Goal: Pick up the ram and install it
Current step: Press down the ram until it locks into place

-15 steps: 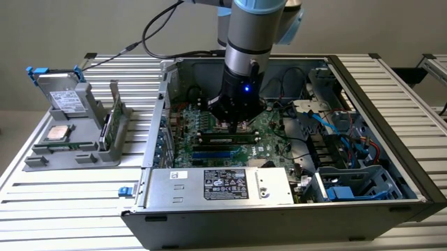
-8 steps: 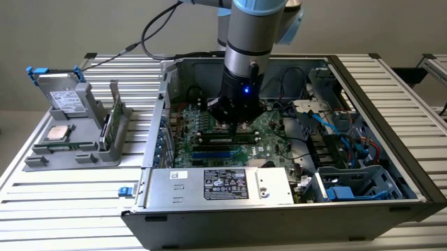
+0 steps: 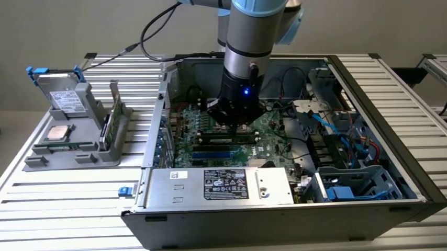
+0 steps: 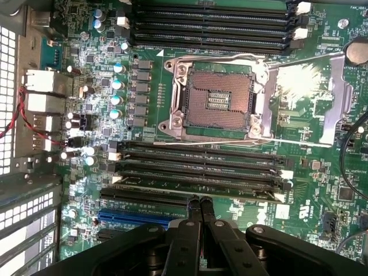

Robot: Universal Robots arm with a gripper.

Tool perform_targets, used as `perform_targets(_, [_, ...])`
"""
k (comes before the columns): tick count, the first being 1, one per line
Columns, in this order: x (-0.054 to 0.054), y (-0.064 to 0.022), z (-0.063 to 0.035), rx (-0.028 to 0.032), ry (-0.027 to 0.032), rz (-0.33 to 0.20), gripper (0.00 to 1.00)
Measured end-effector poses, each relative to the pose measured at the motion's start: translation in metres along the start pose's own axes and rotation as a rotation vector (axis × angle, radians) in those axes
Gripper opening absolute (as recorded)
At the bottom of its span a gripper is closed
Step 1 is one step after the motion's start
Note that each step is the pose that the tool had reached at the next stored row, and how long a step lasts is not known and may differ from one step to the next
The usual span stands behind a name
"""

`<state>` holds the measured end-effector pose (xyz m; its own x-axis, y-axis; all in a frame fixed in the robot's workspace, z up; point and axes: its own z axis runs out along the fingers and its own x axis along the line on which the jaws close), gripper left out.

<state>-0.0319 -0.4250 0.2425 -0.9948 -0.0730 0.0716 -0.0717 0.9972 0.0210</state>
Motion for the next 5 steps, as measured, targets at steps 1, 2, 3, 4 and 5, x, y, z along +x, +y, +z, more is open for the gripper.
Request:
perform_targets(1, [0.0,0.0,0.0,0.0,0.0,0.0,0.1])
perform_targets(2, [0.0001,0.0,0.0,0.0,0.0,0.0,0.1])
perform_targets(3, [0.0001,0.0,0.0,0.0,0.0,0.0,0.1])
perform_targets(4, [0.0001,0.0,0.0,0.0,0.0,0.0,0.1])
perform_targets(5, [0.0001,0.0,0.0,0.0,0.0,0.0,0.1])
